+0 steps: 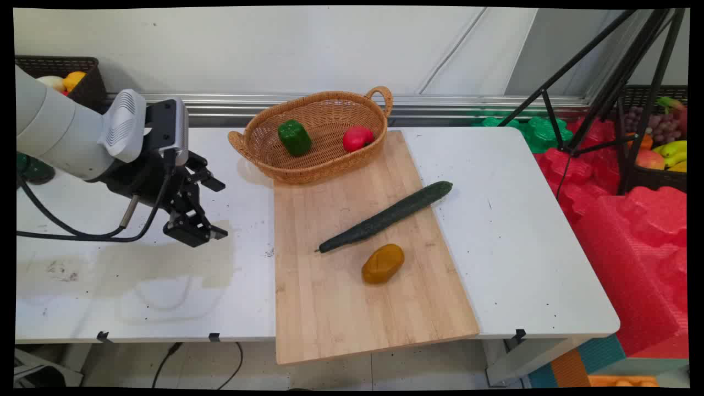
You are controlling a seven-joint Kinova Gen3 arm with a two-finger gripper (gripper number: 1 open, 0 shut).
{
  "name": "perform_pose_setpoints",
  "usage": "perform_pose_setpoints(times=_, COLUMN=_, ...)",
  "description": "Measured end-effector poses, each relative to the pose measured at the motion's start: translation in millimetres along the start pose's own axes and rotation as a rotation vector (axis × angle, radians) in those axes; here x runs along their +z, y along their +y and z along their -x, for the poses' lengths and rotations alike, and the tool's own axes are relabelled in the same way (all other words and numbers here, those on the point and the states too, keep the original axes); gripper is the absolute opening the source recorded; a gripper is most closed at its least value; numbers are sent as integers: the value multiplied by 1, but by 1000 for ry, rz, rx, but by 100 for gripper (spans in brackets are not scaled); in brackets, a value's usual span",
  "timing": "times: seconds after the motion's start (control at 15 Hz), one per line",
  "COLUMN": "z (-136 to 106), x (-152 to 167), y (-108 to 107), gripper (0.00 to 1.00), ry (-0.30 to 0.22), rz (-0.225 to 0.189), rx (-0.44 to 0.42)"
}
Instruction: Pick up the potato from the cutting board
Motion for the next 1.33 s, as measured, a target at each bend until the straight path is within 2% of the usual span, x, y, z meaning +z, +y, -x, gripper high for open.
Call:
perform_pose_setpoints(times=0.33, z=-22, x=-5, y=9, gripper=100, ry=64, rz=13, rx=10)
perform_pose_setpoints(times=0.67, z=-54, x=-6, y=22, gripper=100, ry=131, rz=35, rx=19)
perform_pose_setpoints(times=1.0, z=-82, x=8, y=38, gripper=100, ry=157, rz=54, rx=20)
perform_pose_setpoints(times=1.33, z=-110, x=38, y=53, gripper=100, ry=157, rz=72, rx=-2)
